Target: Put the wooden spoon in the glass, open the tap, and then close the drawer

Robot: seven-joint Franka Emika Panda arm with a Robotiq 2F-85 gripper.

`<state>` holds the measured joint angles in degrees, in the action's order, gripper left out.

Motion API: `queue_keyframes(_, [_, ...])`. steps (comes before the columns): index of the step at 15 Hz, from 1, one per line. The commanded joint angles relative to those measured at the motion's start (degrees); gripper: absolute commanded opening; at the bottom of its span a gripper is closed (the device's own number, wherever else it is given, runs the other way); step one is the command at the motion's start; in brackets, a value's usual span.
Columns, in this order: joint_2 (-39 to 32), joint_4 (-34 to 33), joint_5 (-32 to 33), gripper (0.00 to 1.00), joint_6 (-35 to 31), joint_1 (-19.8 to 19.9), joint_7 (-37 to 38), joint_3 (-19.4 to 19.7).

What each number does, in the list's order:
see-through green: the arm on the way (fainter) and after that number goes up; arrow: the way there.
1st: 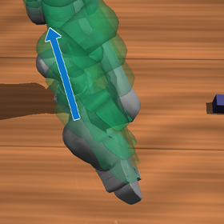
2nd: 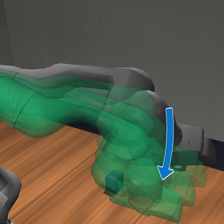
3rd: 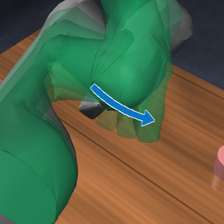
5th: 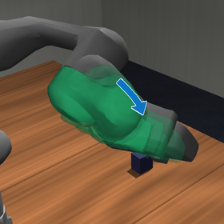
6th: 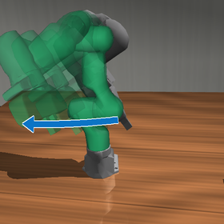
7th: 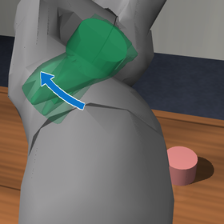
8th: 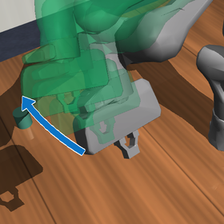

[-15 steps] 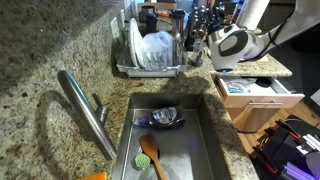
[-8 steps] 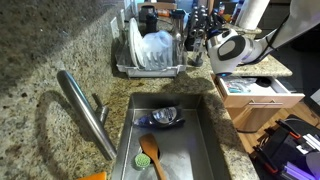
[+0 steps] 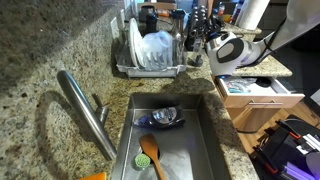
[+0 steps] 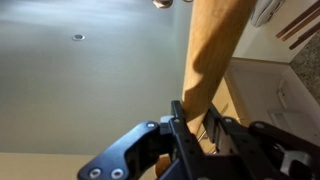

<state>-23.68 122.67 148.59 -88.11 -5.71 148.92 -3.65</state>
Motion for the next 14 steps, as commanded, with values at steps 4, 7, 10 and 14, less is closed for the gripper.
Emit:
queue_keyframes(4, [-1.12,-0.60,0.02,0.25,0.36,2.13,-0.03,-1.73])
queue_keyframes(7, [-1.36,-1.30,0.54,0.06,1.82,3.29,0.10,-3.45])
queue_keyframes(10, [-2.80,-3.01,0.51,0.06,4.37,2.56,0.12,-3.57])
queue_keyframes(14, [-1.62,-1.84,-0.05,0.25,2.92,1.79,0.11,-2.96])
